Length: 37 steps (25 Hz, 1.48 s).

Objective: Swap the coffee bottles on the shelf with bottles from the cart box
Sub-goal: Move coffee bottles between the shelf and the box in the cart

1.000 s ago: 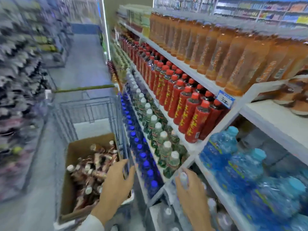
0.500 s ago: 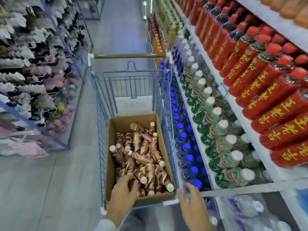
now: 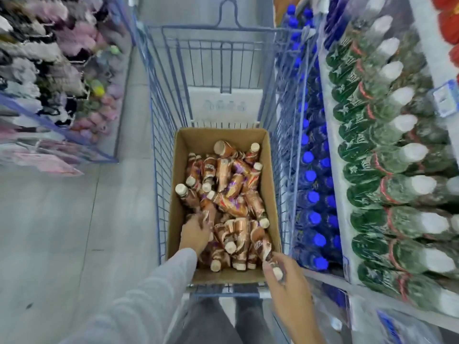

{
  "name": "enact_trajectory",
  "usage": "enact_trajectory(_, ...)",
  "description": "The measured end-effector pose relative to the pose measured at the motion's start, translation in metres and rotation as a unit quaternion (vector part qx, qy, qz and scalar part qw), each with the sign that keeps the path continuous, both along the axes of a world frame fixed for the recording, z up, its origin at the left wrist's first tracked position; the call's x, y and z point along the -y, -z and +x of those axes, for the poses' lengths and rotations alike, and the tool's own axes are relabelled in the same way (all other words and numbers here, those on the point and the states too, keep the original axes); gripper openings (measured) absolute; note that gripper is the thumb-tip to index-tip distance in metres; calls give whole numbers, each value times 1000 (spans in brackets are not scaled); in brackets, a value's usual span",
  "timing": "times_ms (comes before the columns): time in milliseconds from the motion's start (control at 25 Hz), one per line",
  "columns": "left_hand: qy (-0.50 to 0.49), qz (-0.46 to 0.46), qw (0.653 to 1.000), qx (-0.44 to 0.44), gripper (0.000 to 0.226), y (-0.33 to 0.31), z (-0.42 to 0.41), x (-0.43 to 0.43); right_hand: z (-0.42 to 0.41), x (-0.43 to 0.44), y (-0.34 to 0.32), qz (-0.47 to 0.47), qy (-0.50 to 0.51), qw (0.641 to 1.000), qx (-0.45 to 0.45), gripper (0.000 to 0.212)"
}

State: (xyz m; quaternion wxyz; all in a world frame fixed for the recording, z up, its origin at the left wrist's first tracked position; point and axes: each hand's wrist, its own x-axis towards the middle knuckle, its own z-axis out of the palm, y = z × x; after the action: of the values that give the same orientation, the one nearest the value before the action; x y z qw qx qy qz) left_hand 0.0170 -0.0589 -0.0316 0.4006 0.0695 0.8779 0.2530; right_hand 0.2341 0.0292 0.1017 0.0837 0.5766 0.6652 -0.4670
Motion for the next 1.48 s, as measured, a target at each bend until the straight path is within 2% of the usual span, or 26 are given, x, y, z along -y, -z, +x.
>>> enact_trajectory(80,87,-6,996,-24,38,27,-19,4,-2,-5,9,-10,-36,999,8,43)
enact_trajectory(160,216,-9,975,-48,56,53,-34,11,-3,-8,15,-26,-57,998,13,40)
enact_trajectory(280,407,-7,909,-86,73,80,-54,9,-1,-7,29,-33,-76,996,18,39)
enact_trajectory(440,496,-18,862,-102,80,90,-61,-4,6,1,47,-50,-81,995,28,34)
enact_trajectory(520,499,-1,860,-109,78,89,-60,-6,6,2,51,-55,-92,994,34,34)
enact_trajectory(560,479,15,873,-90,77,90,-59,-4,6,2,54,-60,-99,993,34,34)
enact_trajectory(640,373,60,925,-29,70,77,-51,0,2,1,52,-68,-104,992,32,33)
enact_trajectory(720,190,114,974,36,57,50,-42,-2,-5,-4,48,-70,-100,992,22,33)
enact_trajectory(800,37,141,986,84,43,15,-34,-3,-13,-9,46,-61,-102,993,8,34)
enact_trajectory(880,-51,153,982,95,35,-18,-30,4,-23,-15,43,-49,-115,992,-9,36)
enact_trajectory(1040,-176,203,956,113,45,-81,-24,22,-66,-24,57,-44,-148,988,-24,39)
enact_trajectory(1200,-296,268,910,115,21,-128,-14,38,-154,-25,103,-37,-212,975,-55,47)
enact_trajectory(1280,-343,279,886,141,28,-129,-7,42,-197,-26,132,-47,-215,973,-71,54)
enact_trajectory(1400,-392,285,859,166,48,-127,-5,48,-240,-19,177,-109,-209,969,-74,85)
enact_trajectory(1480,-399,288,851,184,52,-123,-7,57,-253,-5,205,-97,-254,961,-54,97)
